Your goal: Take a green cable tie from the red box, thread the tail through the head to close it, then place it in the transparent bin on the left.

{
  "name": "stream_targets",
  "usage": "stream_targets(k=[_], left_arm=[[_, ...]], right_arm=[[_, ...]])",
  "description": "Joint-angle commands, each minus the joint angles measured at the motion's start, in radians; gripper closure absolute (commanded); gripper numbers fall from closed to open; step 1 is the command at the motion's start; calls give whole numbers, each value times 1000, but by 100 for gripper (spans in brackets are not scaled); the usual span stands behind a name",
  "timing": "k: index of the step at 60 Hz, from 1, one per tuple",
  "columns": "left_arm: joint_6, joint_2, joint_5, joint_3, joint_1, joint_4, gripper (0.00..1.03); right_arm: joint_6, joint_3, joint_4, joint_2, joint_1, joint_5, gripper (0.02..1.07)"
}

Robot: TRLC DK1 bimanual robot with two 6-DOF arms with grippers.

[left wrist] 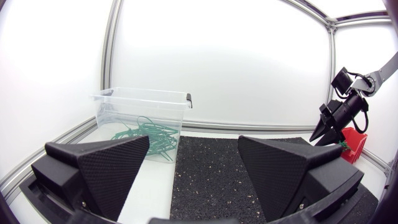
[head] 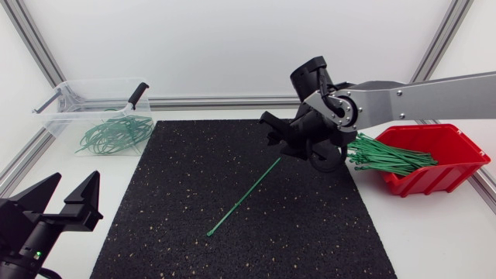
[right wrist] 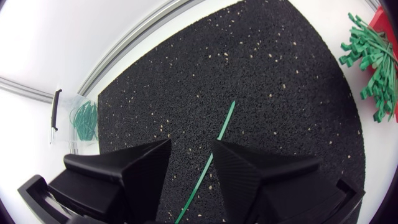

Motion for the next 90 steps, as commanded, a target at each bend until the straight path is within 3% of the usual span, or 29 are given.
stream_targets(k=[1,4,13,20,32,42,46,48,51,53,56,58,61,62,75,90], left_arm=[[11,-4,6,-40,-4,-15,4],[11,-4,6,-40,-4,-15,4],[11,-4,6,-40,-4,-15,4],[11,-4,6,-40,-5,-15,4],[11,-4,6,-40,-5,-17,4],[11,-4,6,-40,-4,-17,4],[11,-4,6,-40,-5,-17,4],[11,-4,6,-40,-7,-17,4],[11,-4,6,-40,-7,-17,4],[11,-4,6,-40,-8,-17,4],[11,-4,6,-40,-8,-17,4],[11,-4,6,-40,-8,-17,4],[11,-4,6,-40,-8,-17,4],[11,-4,6,-40,-8,-17,4],[11,-4,6,-40,-8,-17,4],[11,-4,6,-40,-8,-17,4]], right_arm=[[-81,-10,-16,-61,-12,21,27],[-127,11,-57,-69,-16,27,26],[-330,131,-261,-64,-1,75,7],[-492,215,-393,-32,31,118,7],[-666,336,-614,71,61,90,7],[-810,361,-625,80,77,68,7],[-926,379,-650,94,116,67,7],[-1074,413,-659,118,153,76,7],[-1146,438,-715,149,173,101,17],[-1190,462,-746,176,179,90,31],[-1175,485,-769,196,179,85,31],[-1179,488,-772,201,188,88,30],[-1186,502,-783,204,208,88,8],[-1189,507,-788,207,212,87,7],[-1342,553,-844,242,294,42,7],[-1574,474,-829,262,398,56,7]])
